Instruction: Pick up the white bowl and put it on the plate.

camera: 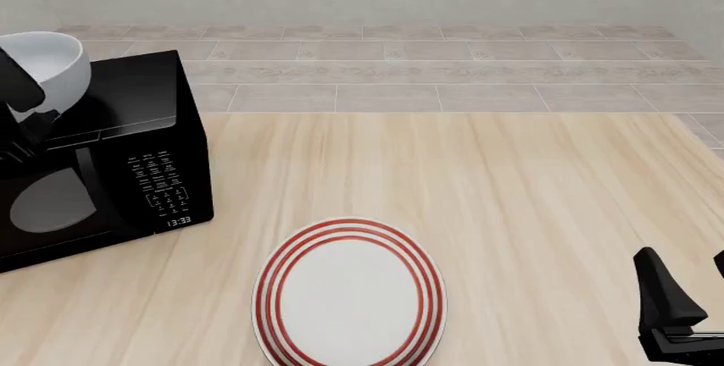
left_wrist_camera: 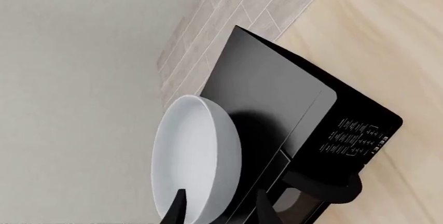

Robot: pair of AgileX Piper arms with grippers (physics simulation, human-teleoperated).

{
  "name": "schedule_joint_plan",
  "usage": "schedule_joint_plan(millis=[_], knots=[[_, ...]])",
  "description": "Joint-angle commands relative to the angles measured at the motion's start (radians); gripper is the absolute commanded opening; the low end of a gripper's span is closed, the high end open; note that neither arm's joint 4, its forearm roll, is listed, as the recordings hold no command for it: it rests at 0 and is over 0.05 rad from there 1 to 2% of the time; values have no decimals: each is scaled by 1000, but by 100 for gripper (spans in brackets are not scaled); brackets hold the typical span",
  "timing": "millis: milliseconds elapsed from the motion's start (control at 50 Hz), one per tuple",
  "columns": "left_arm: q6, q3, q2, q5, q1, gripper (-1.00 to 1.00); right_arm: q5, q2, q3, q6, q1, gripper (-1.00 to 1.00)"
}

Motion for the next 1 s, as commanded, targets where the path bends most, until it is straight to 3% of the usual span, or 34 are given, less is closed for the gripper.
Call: schedule_joint_plan(millis=[20, 1000], knots=[[-1, 10, 18, -27, 5, 100, 1, -3, 1, 0, 0, 100], [25, 25, 133, -139, 29, 100, 1, -3, 1, 0, 0, 100]])
